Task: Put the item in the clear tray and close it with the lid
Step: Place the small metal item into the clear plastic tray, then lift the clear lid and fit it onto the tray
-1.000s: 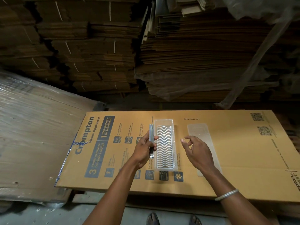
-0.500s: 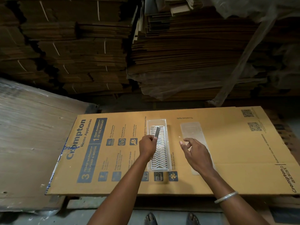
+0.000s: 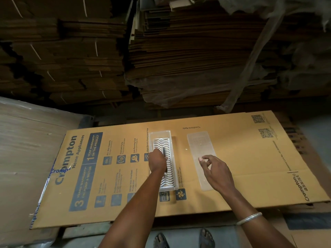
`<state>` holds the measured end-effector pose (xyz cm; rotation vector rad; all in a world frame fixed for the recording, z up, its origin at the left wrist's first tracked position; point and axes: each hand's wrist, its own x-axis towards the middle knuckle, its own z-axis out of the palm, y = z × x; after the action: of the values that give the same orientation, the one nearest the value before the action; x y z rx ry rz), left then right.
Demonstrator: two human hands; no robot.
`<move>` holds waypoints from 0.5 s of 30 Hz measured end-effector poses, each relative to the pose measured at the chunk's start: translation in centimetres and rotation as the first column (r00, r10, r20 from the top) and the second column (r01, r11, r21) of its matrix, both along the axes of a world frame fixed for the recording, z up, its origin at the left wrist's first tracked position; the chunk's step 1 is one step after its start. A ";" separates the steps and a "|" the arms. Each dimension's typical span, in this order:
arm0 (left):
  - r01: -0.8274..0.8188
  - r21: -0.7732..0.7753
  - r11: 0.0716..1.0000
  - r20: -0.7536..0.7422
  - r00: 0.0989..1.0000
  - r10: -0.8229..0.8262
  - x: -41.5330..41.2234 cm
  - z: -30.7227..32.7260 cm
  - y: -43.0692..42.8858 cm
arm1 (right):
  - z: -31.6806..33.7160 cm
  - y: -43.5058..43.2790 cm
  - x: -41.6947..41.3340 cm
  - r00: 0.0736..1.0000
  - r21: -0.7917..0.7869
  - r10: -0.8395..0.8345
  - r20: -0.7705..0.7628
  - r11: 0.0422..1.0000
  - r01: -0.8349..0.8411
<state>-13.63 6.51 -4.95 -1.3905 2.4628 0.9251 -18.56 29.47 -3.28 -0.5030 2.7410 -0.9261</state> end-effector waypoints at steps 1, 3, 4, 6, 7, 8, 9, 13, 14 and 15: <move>0.008 0.006 1.000 0.004 1.000 -0.008 0.0 -0.2 -0.1 | -0.1 0.2 -0.1 1.000 -0.002 -0.001 -0.002 1.000 0.001; 0.007 0.013 1.000 0.004 1.000 -0.007 -0.1 -0.7 -0.2 | -0.3 0.5 -0.2 1.000 -0.001 -0.003 -0.001 1.000 0.003; 0.004 0.014 1.000 0.002 1.000 -0.004 -0.1 -0.9 -0.3 | -0.3 0.6 -0.3 1.000 0.003 -0.002 0.001 1.000 0.002; 0.001 0.010 1.000 0.002 1.000 -0.001 -0.1 -1.3 -0.5 | -0.5 0.8 -0.5 1.000 0.014 0.001 0.008 1.000 -0.001; 0.002 0.006 1.000 0.004 1.000 -0.002 -0.1 -1.5 -0.6 | -0.6 0.8 -0.6 1.000 0.020 0.003 0.011 1.000 -0.003; 0.003 0.001 1.000 0.007 1.000 -0.003 -0.2 -1.6 -0.6 | -0.7 0.8 -0.7 1.000 0.025 0.004 0.010 1.000 -0.004; 0.003 -0.006 1.000 0.008 1.000 -0.003 -0.2 -1.7 -0.6 | -0.8 0.9 -0.7 1.000 0.029 0.004 0.009 1.000 -0.004; 0.034 -0.052 0.998 0.037 0.999 -0.032 -0.2 -2.2 -0.5 | -1.2 0.9 -0.8 1.000 0.042 0.009 0.017 0.999 -0.010; 0.045 -0.063 0.997 0.042 0.998 -0.043 -0.2 -2.3 -0.4 | -1.3 0.8 -0.8 1.000 0.046 0.012 0.020 0.999 -0.013; 0.057 -0.073 0.996 0.045 0.998 -0.054 -0.2 -2.4 -0.4 | -1.3 0.8 -0.7 1.000 0.048 0.014 0.023 0.999 -0.015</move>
<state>-13.88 6.07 -7.36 -1.3424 2.5134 0.7913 -19.31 30.31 -4.60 -0.5004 2.7284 -0.8545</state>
